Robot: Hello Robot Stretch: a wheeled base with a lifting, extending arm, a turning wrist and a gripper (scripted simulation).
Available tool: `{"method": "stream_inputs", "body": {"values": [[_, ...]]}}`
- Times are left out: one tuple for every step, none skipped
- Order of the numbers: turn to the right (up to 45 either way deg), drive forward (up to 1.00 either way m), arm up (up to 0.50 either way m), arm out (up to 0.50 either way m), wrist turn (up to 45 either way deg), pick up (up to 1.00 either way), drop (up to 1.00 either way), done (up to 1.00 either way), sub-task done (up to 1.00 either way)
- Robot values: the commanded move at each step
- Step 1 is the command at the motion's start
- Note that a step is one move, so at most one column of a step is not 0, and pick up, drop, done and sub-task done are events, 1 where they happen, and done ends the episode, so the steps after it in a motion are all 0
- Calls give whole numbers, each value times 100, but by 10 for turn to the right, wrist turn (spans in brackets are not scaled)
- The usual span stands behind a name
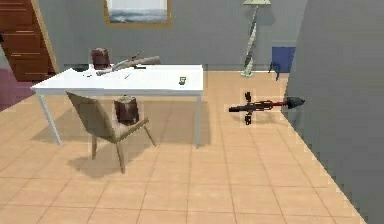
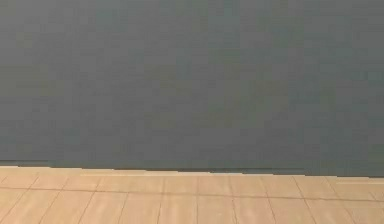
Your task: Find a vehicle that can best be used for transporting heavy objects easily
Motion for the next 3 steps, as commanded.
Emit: {"method": "stream_inputs", "body": {"values": [[0,20,0,0,0,0,0,0,0],[-270,0,0,0,0,0,0,0,0],[0,50,0,0,0,0,0,0,0]]}}
